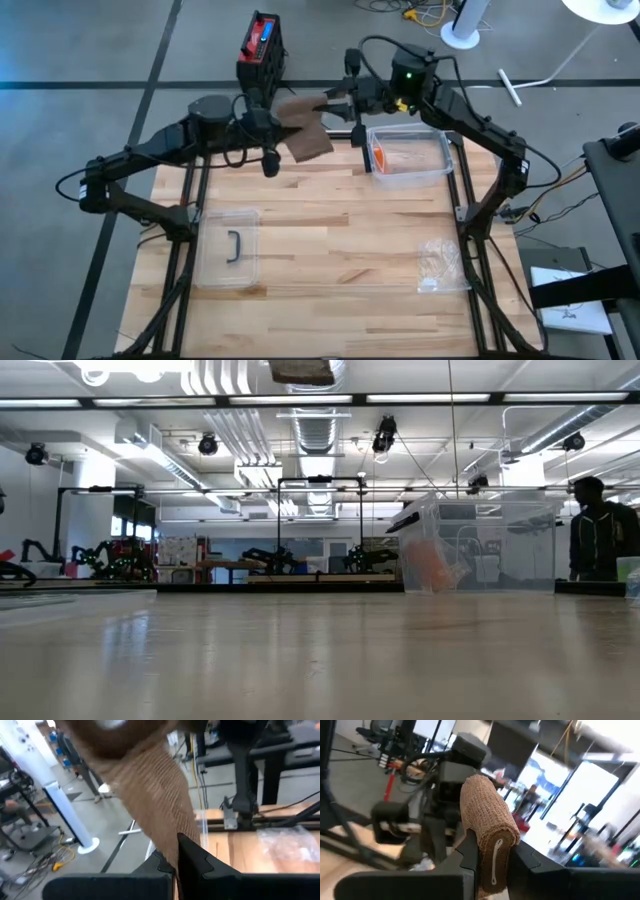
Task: Roll bandage
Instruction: Roll the brown bandage
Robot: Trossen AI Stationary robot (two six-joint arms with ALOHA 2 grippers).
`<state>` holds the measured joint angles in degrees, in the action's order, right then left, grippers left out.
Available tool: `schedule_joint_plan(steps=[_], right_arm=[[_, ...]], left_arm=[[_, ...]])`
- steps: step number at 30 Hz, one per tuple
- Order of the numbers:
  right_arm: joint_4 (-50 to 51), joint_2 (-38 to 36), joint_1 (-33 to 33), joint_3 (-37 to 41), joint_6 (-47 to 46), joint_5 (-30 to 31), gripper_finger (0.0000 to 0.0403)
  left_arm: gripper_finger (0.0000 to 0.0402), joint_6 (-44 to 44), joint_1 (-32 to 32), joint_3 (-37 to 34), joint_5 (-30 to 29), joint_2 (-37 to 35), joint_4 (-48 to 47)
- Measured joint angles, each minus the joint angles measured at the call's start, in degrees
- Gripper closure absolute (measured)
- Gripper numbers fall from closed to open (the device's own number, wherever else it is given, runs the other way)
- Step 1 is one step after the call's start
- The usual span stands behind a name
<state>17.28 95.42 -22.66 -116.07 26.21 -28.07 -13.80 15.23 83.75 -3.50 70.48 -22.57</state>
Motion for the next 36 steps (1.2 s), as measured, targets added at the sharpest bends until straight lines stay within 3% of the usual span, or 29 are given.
schedule_joint_plan(steps=[4, 12, 23, 30, 36], right_arm=[[-7.19, -0.02, 0.04, 2.09, 5.92, -0.21, 0.0355], [-9.68, -0.04, 0.73, 2.60, 20.31, -0.84, 0.0354], [-11.67, 0.33, 1.05, 2.75, 35.12, -1.03, 0.0353], [-7.68, 0.33, 1.03, 2.75, 45.14, -7.60, 0.0353], [-2.13, 0.33, 0.68, 2.73, 49.40, -11.42, 0.0353]], left_arm=[[0.0401, 0.05, -0.73, 1.67, 0.01, -1.90, -1.26], [0.0367, 2.81, -0.95, 4.38, 0.17, -3.70, -6.82], [0.0263, 2.45, -0.93, 6.20, 0.17, -5.46, -9.40], [0.0182, 3.71, -0.88, 12.23, -0.23, -5.37, -14.97], [0.0128, 2.85, -0.88, 13.31, 0.25, -4.41, -15.95]])
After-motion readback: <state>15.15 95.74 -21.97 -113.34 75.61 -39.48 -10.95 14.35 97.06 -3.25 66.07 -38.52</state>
